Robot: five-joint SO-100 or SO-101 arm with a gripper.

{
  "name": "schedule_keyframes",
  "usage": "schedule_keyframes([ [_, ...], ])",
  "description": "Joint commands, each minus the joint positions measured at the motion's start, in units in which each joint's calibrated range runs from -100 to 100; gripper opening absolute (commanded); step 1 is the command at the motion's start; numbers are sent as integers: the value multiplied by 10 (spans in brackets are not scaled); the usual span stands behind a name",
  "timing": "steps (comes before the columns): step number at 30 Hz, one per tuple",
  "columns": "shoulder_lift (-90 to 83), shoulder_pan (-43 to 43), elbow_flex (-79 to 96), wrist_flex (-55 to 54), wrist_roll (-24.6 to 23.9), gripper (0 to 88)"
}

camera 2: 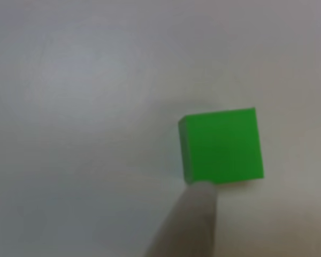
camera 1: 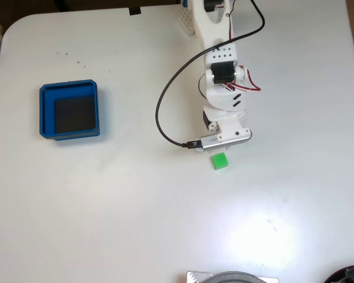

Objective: Pick up green cube and drop it in the blue box

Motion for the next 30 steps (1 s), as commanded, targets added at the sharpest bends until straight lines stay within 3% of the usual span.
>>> schedule_keyframes([
  [1, 1, -4, -46, -3, 1, 243],
  [7, 9, -4, -46, -4, 1, 285],
  [24, 9, -6, -47, -7, 2, 293],
  [30, 41, -6, -47, -63, 2, 325],
])
